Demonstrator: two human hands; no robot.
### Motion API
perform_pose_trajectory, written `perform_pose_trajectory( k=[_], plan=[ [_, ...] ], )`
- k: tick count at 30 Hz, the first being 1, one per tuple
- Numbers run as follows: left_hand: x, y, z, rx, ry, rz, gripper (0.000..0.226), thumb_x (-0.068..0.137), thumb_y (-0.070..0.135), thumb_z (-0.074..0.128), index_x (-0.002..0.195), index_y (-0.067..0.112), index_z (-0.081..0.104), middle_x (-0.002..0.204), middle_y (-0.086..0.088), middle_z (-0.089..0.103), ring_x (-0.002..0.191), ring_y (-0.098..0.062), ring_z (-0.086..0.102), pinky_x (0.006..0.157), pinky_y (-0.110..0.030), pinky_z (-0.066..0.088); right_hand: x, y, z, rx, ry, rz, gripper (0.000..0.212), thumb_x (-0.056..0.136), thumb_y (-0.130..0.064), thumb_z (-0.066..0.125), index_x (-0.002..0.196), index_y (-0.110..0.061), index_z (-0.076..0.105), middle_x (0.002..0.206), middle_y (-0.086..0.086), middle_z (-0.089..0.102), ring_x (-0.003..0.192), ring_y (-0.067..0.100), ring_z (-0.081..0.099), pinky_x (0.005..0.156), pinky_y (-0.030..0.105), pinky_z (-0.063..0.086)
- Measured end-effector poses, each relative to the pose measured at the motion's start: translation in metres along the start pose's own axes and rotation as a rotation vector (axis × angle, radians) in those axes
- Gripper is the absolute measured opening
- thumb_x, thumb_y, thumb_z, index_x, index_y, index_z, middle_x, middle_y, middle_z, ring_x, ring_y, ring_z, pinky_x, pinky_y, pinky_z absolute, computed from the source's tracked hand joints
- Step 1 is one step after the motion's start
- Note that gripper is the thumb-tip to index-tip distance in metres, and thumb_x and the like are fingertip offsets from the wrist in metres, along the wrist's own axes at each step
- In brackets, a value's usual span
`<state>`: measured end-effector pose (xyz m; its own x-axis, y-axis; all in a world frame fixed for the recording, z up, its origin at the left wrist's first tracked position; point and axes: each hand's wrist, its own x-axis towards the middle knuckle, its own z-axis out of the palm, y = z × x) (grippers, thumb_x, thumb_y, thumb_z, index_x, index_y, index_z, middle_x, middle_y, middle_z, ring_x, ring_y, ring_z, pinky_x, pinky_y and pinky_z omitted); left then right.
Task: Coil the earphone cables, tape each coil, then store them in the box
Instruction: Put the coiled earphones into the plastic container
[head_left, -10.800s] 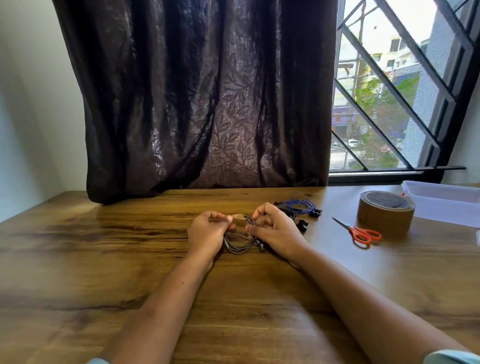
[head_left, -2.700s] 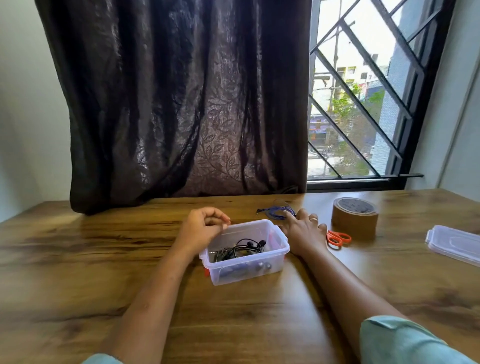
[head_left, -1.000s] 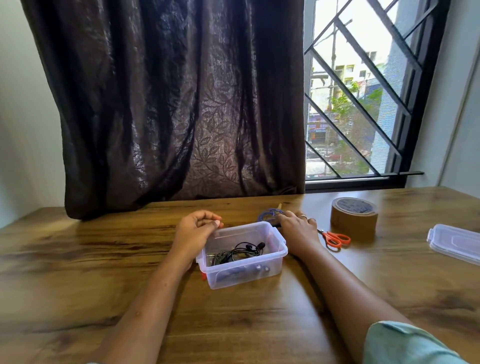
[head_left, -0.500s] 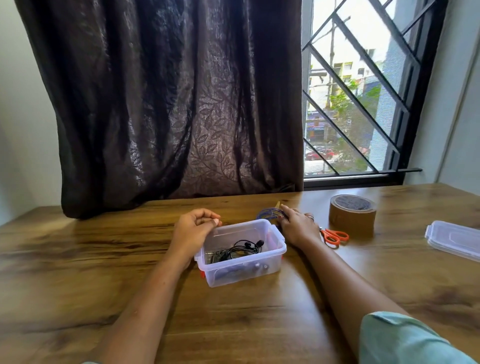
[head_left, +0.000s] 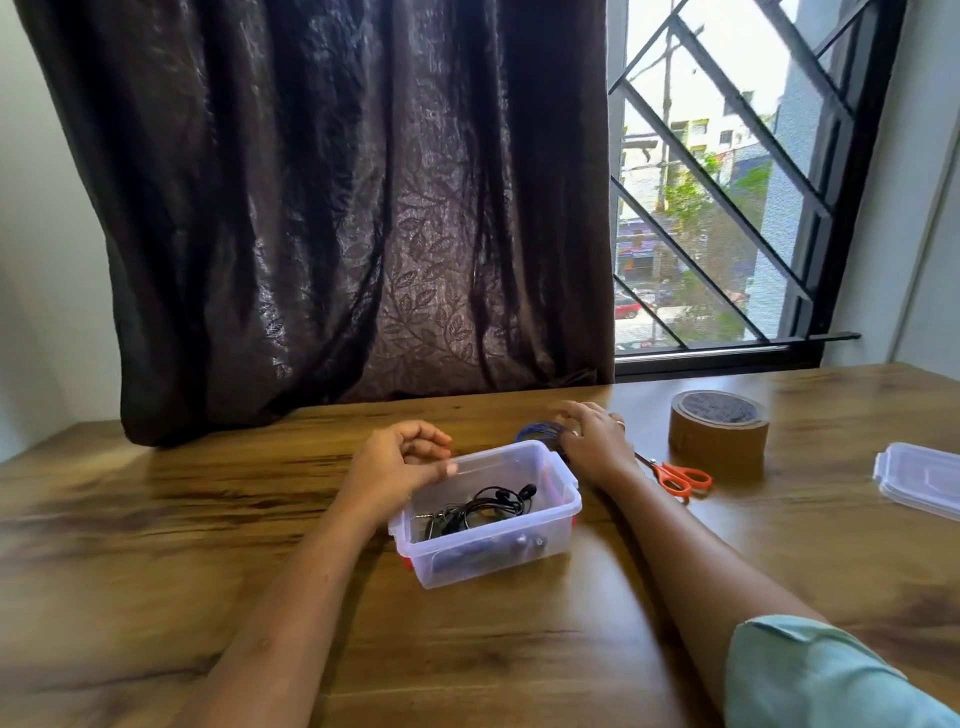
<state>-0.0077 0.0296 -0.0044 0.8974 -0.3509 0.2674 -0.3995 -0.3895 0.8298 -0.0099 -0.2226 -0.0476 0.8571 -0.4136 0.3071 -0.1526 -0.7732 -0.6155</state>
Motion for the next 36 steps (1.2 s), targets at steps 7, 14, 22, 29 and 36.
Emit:
perform_pose_trajectory(
  k=[7, 14, 22, 29, 36],
  plan=[
    [0.004, -0.019, -0.017, 0.048, 0.193, -0.082, 0.018, 0.077, 0.006, 0.073, 0.084, 0.021, 0.067, 0.084, 0.001, 0.070, 0.087, -0.013, 0.064, 0.074, -0.025, 0.050, -0.006, -0.002, 0.003, -0.115, -0.094, -0.128, 0.031, 0.086, -0.054, 0.042, 0.101, -0.042, 0.067, 0.121, -0.014, 0.056, 0.118, 0.018, 0.044, 0.097, 0.042, 0.042],
    [0.009, -0.025, -0.020, 0.037, 0.324, -0.132, 0.017, 0.076, 0.006, 0.074, 0.079, 0.021, 0.067, 0.081, 0.004, 0.069, 0.082, -0.010, 0.061, 0.062, -0.016, 0.041, -0.001, 0.000, 0.004, -0.098, -0.019, -0.082, 0.032, 0.089, -0.047, 0.056, 0.070, -0.023, 0.064, 0.096, -0.005, 0.062, 0.105, 0.024, 0.052, 0.086, 0.040, 0.046],
    [0.009, -0.025, -0.019, 0.085, 0.343, -0.122, 0.013, 0.077, 0.009, 0.074, 0.081, 0.020, 0.068, 0.082, 0.004, 0.068, 0.081, -0.008, 0.060, 0.061, -0.015, 0.039, -0.003, -0.001, 0.004, -0.089, -0.007, 0.004, 0.021, 0.087, -0.018, 0.055, 0.106, -0.027, 0.054, 0.117, 0.002, 0.062, 0.114, 0.028, 0.051, 0.092, 0.039, 0.041],
    [0.011, -0.027, -0.019, 0.094, 0.393, -0.135, 0.012, 0.078, 0.009, 0.073, 0.082, 0.020, 0.068, 0.083, 0.003, 0.068, 0.082, -0.010, 0.060, 0.066, -0.019, 0.043, -0.003, -0.007, 0.007, -0.348, 0.022, -0.034, 0.032, 0.095, -0.016, 0.045, 0.121, -0.025, 0.061, 0.121, 0.005, 0.063, 0.118, 0.027, 0.048, 0.093, 0.042, 0.041],
    [0.011, -0.026, -0.019, 0.094, 0.430, -0.148, 0.012, 0.079, 0.009, 0.072, 0.084, 0.020, 0.067, 0.083, 0.004, 0.067, 0.081, -0.008, 0.059, 0.063, -0.018, 0.041, -0.007, -0.019, 0.009, -0.521, 0.069, -0.070, 0.025, 0.096, -0.010, 0.046, 0.115, -0.016, 0.061, 0.122, 0.008, 0.061, 0.127, 0.030, 0.044, 0.095, 0.045, 0.039]
  ],
)
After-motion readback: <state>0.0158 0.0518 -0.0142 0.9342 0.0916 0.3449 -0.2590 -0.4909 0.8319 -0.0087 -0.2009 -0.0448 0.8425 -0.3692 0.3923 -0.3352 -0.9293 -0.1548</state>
